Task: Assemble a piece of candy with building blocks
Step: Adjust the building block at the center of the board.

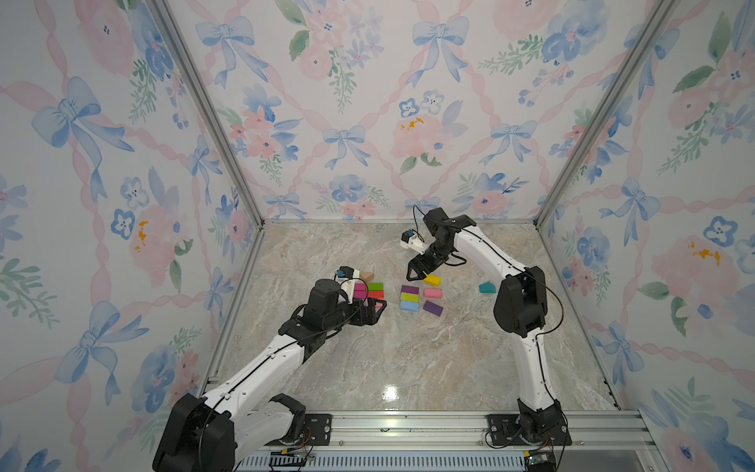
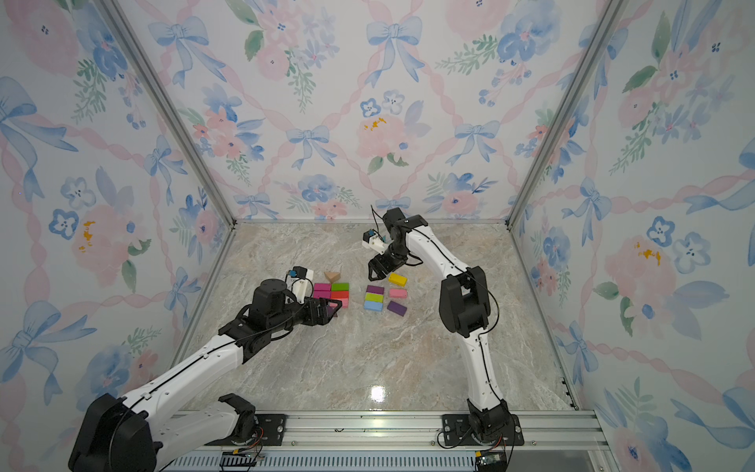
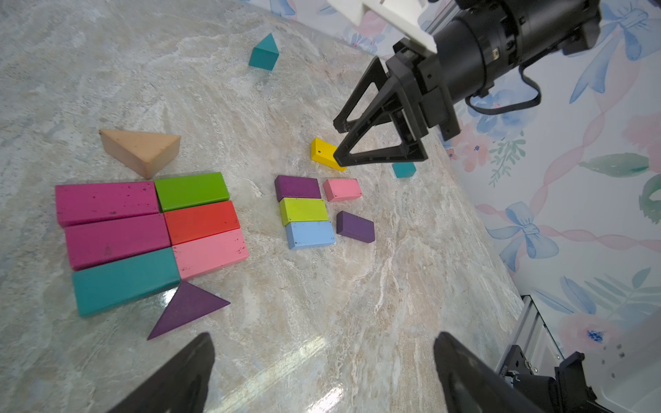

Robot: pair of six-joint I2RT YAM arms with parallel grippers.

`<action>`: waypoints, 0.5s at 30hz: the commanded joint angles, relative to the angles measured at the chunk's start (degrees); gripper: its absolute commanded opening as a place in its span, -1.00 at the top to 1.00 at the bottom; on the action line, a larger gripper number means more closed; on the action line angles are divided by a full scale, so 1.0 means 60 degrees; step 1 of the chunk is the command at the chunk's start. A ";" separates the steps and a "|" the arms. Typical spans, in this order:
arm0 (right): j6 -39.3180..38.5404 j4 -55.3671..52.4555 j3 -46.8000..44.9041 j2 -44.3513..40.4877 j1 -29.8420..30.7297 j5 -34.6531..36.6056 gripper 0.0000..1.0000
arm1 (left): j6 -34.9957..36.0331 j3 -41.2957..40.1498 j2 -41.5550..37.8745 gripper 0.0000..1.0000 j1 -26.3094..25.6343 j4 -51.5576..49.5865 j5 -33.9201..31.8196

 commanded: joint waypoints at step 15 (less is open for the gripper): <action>0.0214 -0.0999 0.2542 0.2764 -0.0543 0.0451 -0.32 | -0.0054 0.0233 0.0262 -0.96 0.0069 0.0218 0.0062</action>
